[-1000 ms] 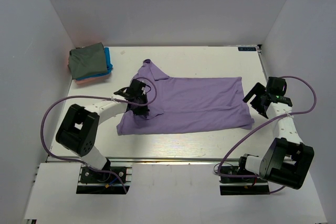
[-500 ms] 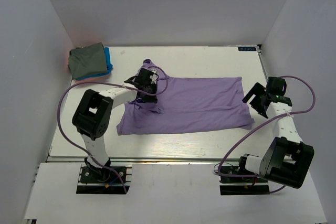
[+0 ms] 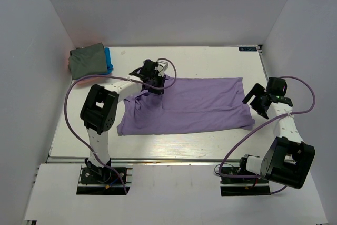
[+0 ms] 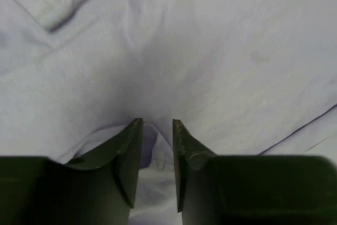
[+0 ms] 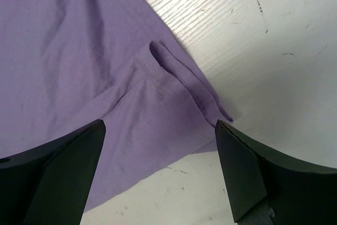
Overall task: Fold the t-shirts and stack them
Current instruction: Fold the flattened tshirt in 1/3 of the way
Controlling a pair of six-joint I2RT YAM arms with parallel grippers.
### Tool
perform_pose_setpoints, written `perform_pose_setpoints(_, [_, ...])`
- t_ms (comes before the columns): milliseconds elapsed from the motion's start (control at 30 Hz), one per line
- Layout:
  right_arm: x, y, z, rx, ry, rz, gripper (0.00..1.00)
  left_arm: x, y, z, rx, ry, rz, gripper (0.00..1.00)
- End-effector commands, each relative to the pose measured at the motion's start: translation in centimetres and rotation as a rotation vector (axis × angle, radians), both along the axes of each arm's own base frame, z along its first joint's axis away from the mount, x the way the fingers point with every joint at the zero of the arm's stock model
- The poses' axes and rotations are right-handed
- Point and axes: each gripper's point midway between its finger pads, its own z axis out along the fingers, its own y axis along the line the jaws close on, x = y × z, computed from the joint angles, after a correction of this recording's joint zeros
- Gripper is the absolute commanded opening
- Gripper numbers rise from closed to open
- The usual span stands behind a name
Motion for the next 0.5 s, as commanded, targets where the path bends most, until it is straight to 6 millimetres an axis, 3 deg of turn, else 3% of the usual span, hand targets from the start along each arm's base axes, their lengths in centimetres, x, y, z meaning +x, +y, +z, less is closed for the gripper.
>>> perform_pose_setpoints(0, [0.5,0.3,0.5,-0.004,-0.033,0.035,0.90,1.8,-1.1,2.4,-0.013,-0.085,-0.061,0.41])
perform_pose_setpoints(133, [0.6,0.8,0.6,0.010,-0.049,0.063,0.90,0.9,0.3,2.9,0.008,-0.053,-0.022,0.48])
perform_pose_setpoints(167, [0.9,0.8,0.8,0.009,-0.063,0.067,0.90,0.6,0.6,5.0,-0.033,-0.086,-0.018,0.56])
perform_pose_setpoints(200, [0.7,1.1,0.7,0.017,-0.059,0.076,0.90,-0.1,0.8,5.6,-0.051,-0.089,-0.001,0.64])
perform_pose_setpoints(233, [0.7,1.2,0.6,0.017,-0.058,0.084,0.90,-1.0,2.4,4.7,-0.012,-0.092,0.055,0.93])
perform_pose_setpoints(267, [0.7,1.4,0.5,0.022,-0.054,0.088,0.90,-1.5,3.1,5.1,-0.017,-0.105,0.099,1.00])
perform_pose_setpoints(300, [0.8,1.4,0.5,0.024,-0.058,0.092,0.90,-2.0,3.8,6.8,-0.034,-0.144,0.129,1.00])
perform_pose_setpoints(333, [0.8,1.5,0.6,0.023,-0.061,0.093,0.90,-3.5,4.4,5.5,-0.028,-0.112,0.142,1.00])
perform_pose_setpoints(467, [1.0,1.8,0.7,0.026,-0.067,0.108,0.90,-4.9,6.1,5.2,-0.017,-0.134,0.203,1.00])
